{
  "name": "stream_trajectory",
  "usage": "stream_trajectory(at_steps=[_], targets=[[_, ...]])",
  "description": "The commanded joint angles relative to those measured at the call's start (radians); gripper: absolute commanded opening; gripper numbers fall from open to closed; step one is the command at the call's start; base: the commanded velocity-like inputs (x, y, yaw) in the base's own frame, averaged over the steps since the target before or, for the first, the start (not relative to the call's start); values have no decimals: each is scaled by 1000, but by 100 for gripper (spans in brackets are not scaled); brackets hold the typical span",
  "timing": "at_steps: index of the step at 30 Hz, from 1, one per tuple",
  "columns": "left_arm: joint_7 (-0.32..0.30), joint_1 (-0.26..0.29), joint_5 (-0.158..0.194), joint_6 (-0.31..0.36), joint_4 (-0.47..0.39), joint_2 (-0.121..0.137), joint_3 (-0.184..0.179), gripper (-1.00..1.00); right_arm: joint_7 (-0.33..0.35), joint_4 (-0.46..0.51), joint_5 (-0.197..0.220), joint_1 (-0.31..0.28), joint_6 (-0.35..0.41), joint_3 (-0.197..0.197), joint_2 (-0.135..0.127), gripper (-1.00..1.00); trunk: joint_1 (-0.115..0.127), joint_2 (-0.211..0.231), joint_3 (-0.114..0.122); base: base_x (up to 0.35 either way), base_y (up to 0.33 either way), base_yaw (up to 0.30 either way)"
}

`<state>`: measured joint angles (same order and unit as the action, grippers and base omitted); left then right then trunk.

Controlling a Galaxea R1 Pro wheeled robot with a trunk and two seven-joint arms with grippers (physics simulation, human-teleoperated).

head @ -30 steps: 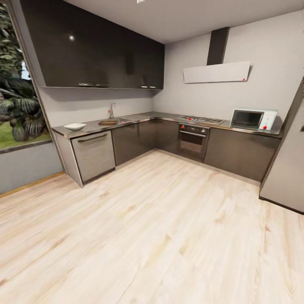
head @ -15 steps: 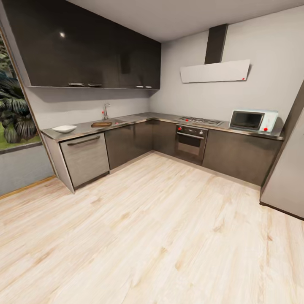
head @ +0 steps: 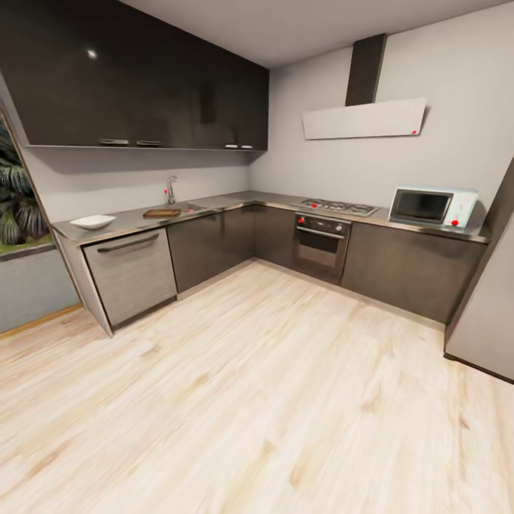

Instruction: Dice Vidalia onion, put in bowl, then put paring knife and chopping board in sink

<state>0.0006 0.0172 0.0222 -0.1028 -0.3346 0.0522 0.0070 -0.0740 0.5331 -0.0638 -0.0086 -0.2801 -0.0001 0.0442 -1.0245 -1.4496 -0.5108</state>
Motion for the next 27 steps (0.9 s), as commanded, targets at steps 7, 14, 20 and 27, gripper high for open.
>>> stream_trajectory(at_steps=[7,14,20,27], targets=[[0,1,2,-3,0,0,1,100,-6,-1,-7,-1,-2,0,0,100,-1,0,-1,316,-137,0],[0,1,2,-3,0,0,1,100,-6,-1,-7,-1,-2,0,0,100,-1,0,-1,316,-137,0],[0,1,2,-3,0,0,1,100,-7,-1,-7,-1,-2,0,0,100,-1,0,-1,316,-137,0],[0,0,2,-3,0,0,1,100,-7,1,-7,-1,-2,0,0,100,-1,0,-1,316,-137,0]])
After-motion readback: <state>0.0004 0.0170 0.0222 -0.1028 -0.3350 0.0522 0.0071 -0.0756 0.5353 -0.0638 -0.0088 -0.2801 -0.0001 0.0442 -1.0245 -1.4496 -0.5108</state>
